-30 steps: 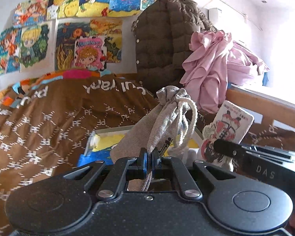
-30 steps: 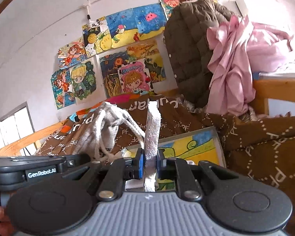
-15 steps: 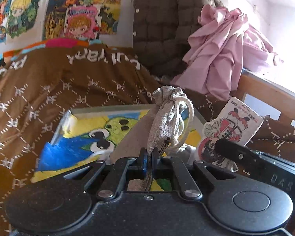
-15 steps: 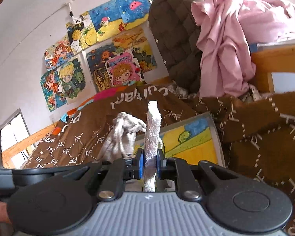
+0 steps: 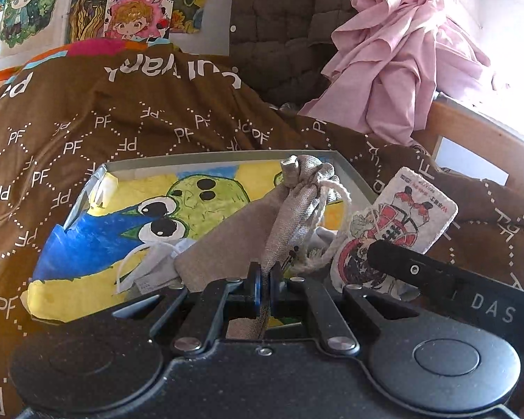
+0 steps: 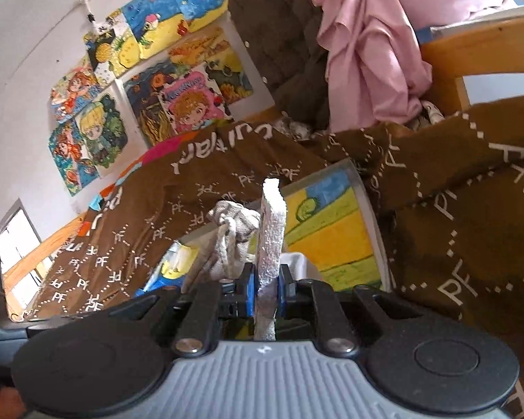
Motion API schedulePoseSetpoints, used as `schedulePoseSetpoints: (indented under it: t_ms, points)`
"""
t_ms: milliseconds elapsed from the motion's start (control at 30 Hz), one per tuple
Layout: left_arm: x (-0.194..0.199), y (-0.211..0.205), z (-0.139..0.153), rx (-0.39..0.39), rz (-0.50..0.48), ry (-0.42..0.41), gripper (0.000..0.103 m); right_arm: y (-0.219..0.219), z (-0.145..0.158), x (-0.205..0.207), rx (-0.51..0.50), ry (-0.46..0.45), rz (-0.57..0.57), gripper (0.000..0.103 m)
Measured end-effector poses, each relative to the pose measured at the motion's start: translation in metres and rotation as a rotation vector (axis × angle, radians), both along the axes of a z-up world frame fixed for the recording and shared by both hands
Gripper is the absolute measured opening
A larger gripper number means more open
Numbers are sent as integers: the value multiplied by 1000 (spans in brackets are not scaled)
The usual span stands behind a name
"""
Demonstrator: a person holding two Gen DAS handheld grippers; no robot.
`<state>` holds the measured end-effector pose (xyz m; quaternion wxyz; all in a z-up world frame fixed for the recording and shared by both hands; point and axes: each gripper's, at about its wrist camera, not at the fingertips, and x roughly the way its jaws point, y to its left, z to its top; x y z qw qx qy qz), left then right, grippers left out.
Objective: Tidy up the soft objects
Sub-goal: 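Lower the pouch into the tray with left tool while right tool releases the card there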
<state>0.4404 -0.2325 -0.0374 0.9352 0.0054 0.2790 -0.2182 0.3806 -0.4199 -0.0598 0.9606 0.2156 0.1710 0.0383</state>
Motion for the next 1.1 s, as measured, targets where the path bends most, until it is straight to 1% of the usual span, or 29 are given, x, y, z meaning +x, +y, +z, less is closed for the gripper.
schedulePoseSetpoints:
  t_ms: [200, 400, 467, 600, 667, 733, 767, 833, 867, 900, 933, 967, 1033, 1100]
  points:
    - [1, -1, -1, 0, 9, 12, 4, -1, -1, 2, 0, 33, -16, 15]
    - [3, -1, -3, -15, 11, 31, 7, -2, -2, 2, 14, 60, -33, 21]
    - [3, -1, -3, -19, 12, 36, 9, -2, -2, 2, 24, 65, -38, 25]
    - [3, 0, -3, -23, 20, 54, 12, -6, -2, 0, 49, 76, -46, 38]
    - [3, 1, -4, -17, 30, 64, 13, -7, -1, 0, 51, 84, -49, 41]
    - [3, 3, -3, -14, 40, 72, 14, -7, 1, 0, 46, 93, -44, 51]
    - [3, 4, -3, -13, 45, 75, 14, -7, 2, -1, 49, 98, -40, 54]
    - [2, 5, 0, -2, 48, 84, 18, -8, 4, -3, 52, 110, -35, 62]
    - [0, 6, 1, 2, 52, 84, 27, -8, 5, -4, 51, 114, -35, 65]
    - [-1, 8, 3, 4, 54, 83, 37, -9, 6, -7, 49, 116, -34, 71]
    - [-4, 10, 4, 4, 62, 81, 41, -9, 9, -9, 50, 116, -34, 77]
    - [-6, 11, 5, -1, 69, 79, 46, -10, 11, -11, 52, 116, -36, 80]
    - [-10, 16, 8, -14, 80, 82, 48, -11, 16, -15, 64, 114, -38, 87]
    - [-15, 21, 10, -22, 92, 84, 50, -14, 20, -19, 81, 110, -34, 91]
